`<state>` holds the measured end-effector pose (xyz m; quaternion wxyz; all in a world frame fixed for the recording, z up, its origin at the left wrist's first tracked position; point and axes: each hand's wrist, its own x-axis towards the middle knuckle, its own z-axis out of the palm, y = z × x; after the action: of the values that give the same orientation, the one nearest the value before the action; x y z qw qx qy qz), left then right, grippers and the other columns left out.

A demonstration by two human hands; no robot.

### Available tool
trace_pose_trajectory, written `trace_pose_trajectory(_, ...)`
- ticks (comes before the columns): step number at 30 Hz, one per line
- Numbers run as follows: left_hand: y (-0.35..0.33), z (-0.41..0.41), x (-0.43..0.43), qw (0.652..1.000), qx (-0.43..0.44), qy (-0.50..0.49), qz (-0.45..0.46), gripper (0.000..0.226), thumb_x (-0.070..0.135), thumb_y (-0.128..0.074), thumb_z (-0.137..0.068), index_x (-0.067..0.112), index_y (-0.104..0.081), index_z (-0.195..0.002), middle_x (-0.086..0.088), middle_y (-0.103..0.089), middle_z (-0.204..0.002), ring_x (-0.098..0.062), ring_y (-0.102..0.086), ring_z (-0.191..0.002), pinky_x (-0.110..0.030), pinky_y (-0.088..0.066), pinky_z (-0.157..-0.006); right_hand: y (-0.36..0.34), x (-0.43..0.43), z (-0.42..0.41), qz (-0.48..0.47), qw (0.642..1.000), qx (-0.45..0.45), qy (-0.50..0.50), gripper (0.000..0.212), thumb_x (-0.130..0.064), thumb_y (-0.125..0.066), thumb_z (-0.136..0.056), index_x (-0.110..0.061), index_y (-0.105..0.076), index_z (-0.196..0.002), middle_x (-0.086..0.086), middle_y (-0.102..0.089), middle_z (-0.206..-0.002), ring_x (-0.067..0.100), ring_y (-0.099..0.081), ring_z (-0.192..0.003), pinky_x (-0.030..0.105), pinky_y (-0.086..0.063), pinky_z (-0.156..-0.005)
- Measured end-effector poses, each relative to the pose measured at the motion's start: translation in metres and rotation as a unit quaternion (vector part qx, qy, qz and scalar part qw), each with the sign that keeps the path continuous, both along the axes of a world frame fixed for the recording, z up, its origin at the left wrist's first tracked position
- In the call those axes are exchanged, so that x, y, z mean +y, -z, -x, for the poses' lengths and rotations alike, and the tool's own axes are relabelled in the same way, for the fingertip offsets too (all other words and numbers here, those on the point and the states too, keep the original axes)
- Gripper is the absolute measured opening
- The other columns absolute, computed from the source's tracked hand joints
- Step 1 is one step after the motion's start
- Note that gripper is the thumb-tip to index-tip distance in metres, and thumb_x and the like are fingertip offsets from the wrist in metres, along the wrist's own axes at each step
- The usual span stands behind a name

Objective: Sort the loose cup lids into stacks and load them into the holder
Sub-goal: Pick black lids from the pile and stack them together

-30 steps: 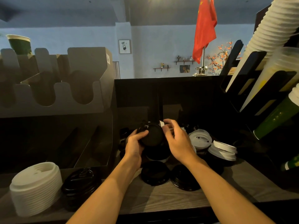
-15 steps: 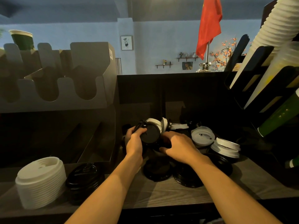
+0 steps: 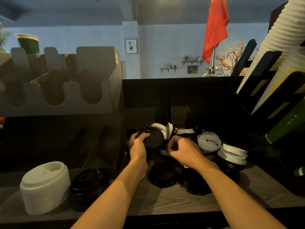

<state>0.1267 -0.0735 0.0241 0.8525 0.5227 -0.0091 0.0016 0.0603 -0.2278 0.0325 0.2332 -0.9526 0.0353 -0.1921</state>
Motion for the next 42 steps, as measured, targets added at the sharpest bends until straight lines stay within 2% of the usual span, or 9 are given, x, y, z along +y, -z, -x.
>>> trace_pose_trajectory(3, -0.001, 0.001, -0.001, 1.000, 0.000, 0.006, 0.003, 0.036, 0.018, -0.071, -0.086, 0.022, -0.067, -0.122, -0.009, -0.071, -0.111, -0.026, -0.068, -0.100, -0.035, -0.056, -0.078, -0.001, 0.000, 0.001, -0.051, 0.999, 0.004, -0.019, 0.016, -0.027, -0.069, -0.087, -0.035, -0.060, -0.098, -0.014, -0.064, -0.089, 0.006, -0.061, -0.085, 0.031, -0.054, -0.077)
trace_pose_trajectory(8, 0.000, -0.001, -0.002, 1.000, 0.009, 0.001, 0.000, 0.040, 0.023, -0.073, -0.082, 0.027, -0.067, -0.122, -0.007, -0.070, -0.117, -0.028, -0.065, -0.107, -0.048, -0.055, -0.097, -0.002, 0.000, -0.001, -0.187, 0.981, -0.005, -0.051, 0.028, -0.013, -0.073, -0.077, -0.031, -0.067, -0.098, -0.005, -0.070, -0.083, 0.016, -0.068, -0.086, 0.042, -0.056, -0.084)
trace_pose_trajectory(13, -0.001, -0.001, -0.001, 1.000, 0.007, 0.004, 0.006, 0.042, 0.021, -0.071, -0.085, 0.024, -0.065, -0.126, -0.007, -0.069, -0.117, -0.027, -0.064, -0.108, -0.041, -0.055, -0.090, -0.005, 0.001, 0.001, -0.254, 0.965, 0.004, -0.064, 0.029, -0.002, -0.072, -0.081, -0.025, -0.070, -0.098, 0.004, -0.068, -0.097, 0.017, -0.066, -0.092, 0.028, -0.054, -0.081)
trace_pose_trajectory(20, 0.001, -0.002, 0.001, 1.000, 0.015, -0.001, -0.006, 0.038, 0.025, -0.073, -0.083, 0.030, -0.066, -0.120, -0.006, -0.067, -0.118, -0.028, -0.062, -0.110, -0.050, -0.052, -0.099, -0.013, 0.003, 0.003, -0.392, 0.916, -0.082, -0.038, 0.024, -0.008, -0.055, -0.099, -0.024, -0.071, -0.108, -0.011, -0.066, -0.104, 0.002, -0.059, -0.097, 0.012, -0.046, -0.069)
trace_pose_trajectory(25, 0.003, -0.001, -0.003, 0.998, -0.008, 0.012, -0.058, 0.042, 0.034, -0.077, -0.074, 0.040, -0.064, -0.113, -0.004, -0.068, -0.120, -0.029, -0.063, -0.113, -0.053, -0.051, -0.101, -0.014, -0.001, -0.003, -0.453, 0.876, -0.167, 0.002, 0.018, -0.010, -0.051, -0.103, -0.022, -0.059, -0.113, -0.006, -0.061, -0.110, 0.011, -0.057, -0.107, 0.019, -0.046, -0.079)
trace_pose_trajectory(28, 0.005, -0.001, -0.005, 0.996, -0.023, 0.025, -0.078, 0.037, 0.032, -0.077, -0.078, 0.042, -0.062, -0.110, -0.001, -0.068, -0.121, -0.027, -0.062, -0.116, -0.052, -0.049, -0.105, -0.015, -0.004, -0.007, -0.517, 0.835, -0.187, 0.005, 0.019, -0.010, -0.049, -0.103, -0.025, -0.060, -0.108, 0.000, -0.063, -0.116, 0.018, -0.058, -0.113, 0.037, -0.050, -0.099)
trace_pose_trajectory(32, 0.005, 0.000, -0.007, 0.995, -0.031, 0.032, -0.092, 0.048, 0.036, -0.076, -0.076, 0.039, -0.061, -0.122, 0.001, -0.067, -0.123, -0.025, -0.062, -0.118, -0.051, -0.048, -0.106, -0.018, -0.005, -0.007, -0.585, 0.790, -0.182, -0.002, 0.022, -0.008, -0.048, -0.102, -0.025, -0.060, -0.107, 0.004, -0.063, -0.118, 0.023, -0.058, -0.117, 0.047, -0.048, -0.105)
trace_pose_trajectory(36, 0.005, -0.004, -0.005, 0.996, -0.033, -0.015, -0.076, 0.044, 0.026, -0.073, -0.088, 0.032, -0.059, -0.130, 0.000, -0.066, -0.123, -0.025, -0.061, -0.118, -0.051, -0.048, -0.106, -0.015, -0.006, -0.007, -0.527, 0.825, -0.198, 0.048, 0.035, -0.008, -0.041, -0.104, -0.032, -0.061, -0.118, 0.001, -0.056, -0.130, 0.019, -0.052, -0.123, 0.046, -0.045, -0.107)
trace_pose_trajectory(42, 0.004, -0.006, -0.002, 0.998, 0.000, -0.050, -0.027, 0.042, 0.025, -0.072, -0.089, 0.028, -0.060, -0.129, 0.000, -0.066, -0.121, -0.025, -0.061, -0.116, -0.050, -0.048, -0.107, -0.011, -0.003, -0.003, -0.442, 0.893, -0.077, 0.038, 0.045, 0.000, -0.037, -0.100, -0.024, -0.074, -0.096, 0.001, -0.068, -0.109, 0.021, -0.060, -0.108, 0.034, -0.047, -0.086)
